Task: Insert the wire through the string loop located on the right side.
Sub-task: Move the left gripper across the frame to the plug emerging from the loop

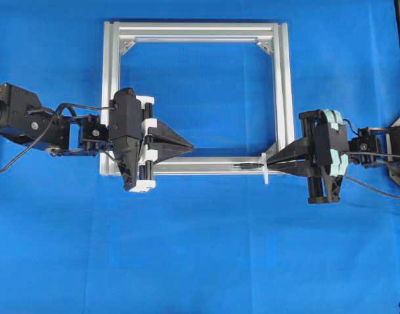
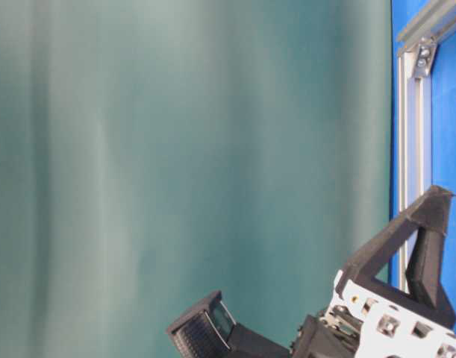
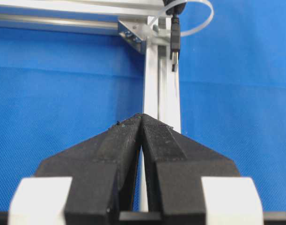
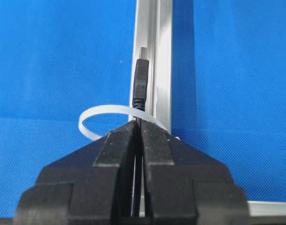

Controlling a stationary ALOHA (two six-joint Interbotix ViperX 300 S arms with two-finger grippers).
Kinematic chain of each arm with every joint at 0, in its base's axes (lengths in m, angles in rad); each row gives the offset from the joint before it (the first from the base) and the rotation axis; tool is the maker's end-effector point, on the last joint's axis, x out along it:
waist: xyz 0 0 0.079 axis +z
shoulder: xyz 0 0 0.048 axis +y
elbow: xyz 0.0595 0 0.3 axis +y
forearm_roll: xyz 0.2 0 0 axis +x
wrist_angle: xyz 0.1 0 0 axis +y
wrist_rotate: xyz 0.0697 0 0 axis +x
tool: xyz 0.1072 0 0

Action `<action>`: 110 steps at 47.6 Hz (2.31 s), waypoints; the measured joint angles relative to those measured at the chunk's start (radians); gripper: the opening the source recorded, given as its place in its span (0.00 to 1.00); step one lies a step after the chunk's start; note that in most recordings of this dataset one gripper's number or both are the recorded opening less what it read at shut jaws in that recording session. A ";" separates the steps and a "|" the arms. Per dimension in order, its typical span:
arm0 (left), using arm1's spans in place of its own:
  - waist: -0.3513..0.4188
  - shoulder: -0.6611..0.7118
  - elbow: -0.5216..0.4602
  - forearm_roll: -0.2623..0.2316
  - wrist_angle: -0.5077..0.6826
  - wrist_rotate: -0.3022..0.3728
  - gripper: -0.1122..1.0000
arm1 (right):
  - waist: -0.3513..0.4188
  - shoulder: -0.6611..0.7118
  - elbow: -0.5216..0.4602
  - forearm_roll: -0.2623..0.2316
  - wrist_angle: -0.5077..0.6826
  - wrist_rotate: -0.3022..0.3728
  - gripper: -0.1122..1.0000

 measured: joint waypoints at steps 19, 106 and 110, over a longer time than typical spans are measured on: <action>-0.002 0.064 -0.196 -0.002 0.129 0.012 0.10 | 0.000 0.000 0.000 0.000 0.000 0.000 0.07; -0.032 0.270 -0.502 0.000 0.469 -0.003 0.87 | 0.000 0.000 -0.002 0.000 0.000 -0.002 0.07; -0.032 0.270 -0.500 0.000 0.469 -0.003 0.87 | 0.000 0.000 -0.002 0.000 0.000 -0.002 0.07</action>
